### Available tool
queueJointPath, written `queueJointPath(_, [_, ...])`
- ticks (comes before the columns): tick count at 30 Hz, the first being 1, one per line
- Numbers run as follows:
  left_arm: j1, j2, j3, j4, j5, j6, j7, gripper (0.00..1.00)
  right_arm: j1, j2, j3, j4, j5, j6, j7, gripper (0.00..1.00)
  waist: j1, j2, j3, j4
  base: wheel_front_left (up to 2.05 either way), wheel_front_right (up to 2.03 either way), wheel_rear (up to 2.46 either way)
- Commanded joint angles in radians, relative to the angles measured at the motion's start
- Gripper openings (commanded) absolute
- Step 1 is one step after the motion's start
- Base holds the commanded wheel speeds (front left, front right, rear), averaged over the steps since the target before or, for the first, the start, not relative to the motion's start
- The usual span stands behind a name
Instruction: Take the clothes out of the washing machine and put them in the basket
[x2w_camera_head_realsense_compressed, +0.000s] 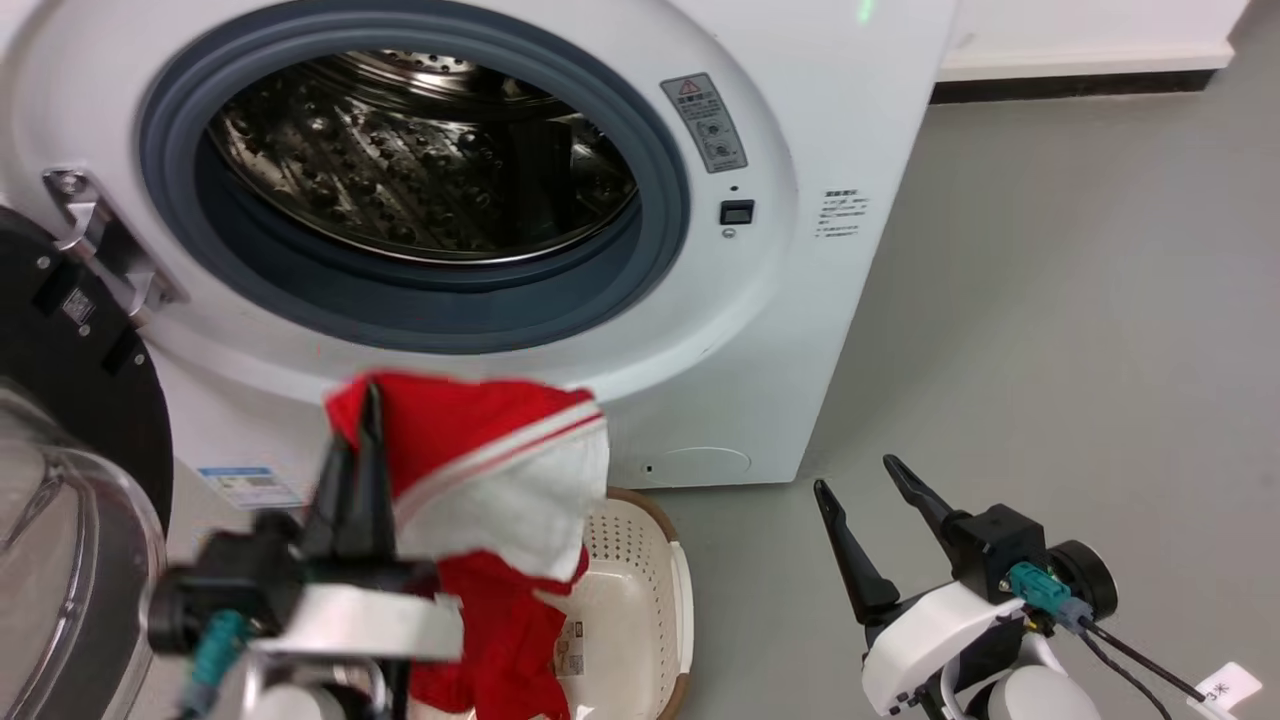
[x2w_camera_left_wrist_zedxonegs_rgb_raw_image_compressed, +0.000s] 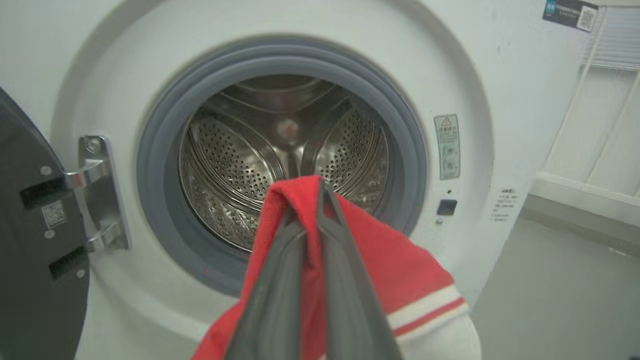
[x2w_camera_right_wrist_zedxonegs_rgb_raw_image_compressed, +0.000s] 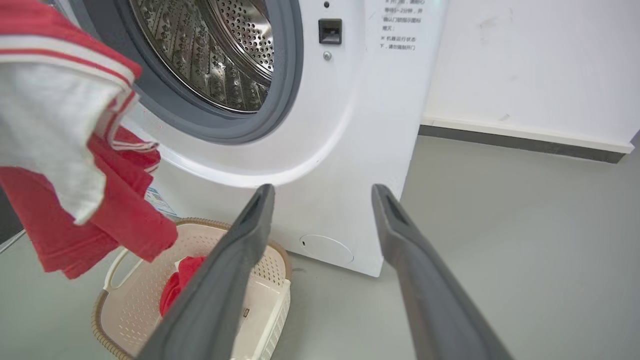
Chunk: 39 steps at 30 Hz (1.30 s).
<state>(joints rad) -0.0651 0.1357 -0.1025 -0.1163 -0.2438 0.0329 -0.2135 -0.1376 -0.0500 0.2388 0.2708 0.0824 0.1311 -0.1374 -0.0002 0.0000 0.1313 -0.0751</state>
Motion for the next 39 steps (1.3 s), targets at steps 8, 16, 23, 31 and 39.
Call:
queueJointPath(8, [0.057, -0.039, -0.064, 0.318, -0.026, -0.027, -0.025, 0.00, -0.024, -0.001, 0.011, -0.029, -0.011, -0.001, 0.008, 1.00, 0.0002, 0.0000, 0.056, 0.016, 0.00, 0.00, 0.00])
queueJointPath(16, [-0.118, -0.064, -0.070, 0.665, -0.049, -0.068, -0.050, 0.00, -0.061, 0.000, 0.029, -0.045, -0.004, -0.001, 0.004, 1.00, 0.0002, 0.0000, 0.165, -0.015, 0.00, 0.00, 0.00])
queueJointPath(23, [-0.298, -0.039, -0.077, 0.922, -0.005, -0.084, -0.052, 0.00, -0.109, 0.000, 0.059, -0.056, 0.018, -0.001, -0.011, 1.00, 0.0002, 0.0000, 0.283, -0.081, 0.00, 0.00, 0.00])
queueJointPath(31, [-0.408, 0.005, -0.052, 1.167, -0.009, -0.074, -0.052, 0.00, -0.147, 0.000, 0.069, -0.057, 0.031, -0.001, -0.032, 1.00, 0.0002, 0.0000, 0.394, -0.138, 0.00, 0.00, 0.00])
queueJointPath(39, [-0.483, 0.013, 0.008, 1.339, -0.078, -0.070, -0.052, 0.00, -0.176, 0.000, 0.071, -0.053, 0.032, -0.001, -0.050, 1.00, 0.0002, 0.0000, 0.486, -0.151, 0.00, 0.00, 0.00])
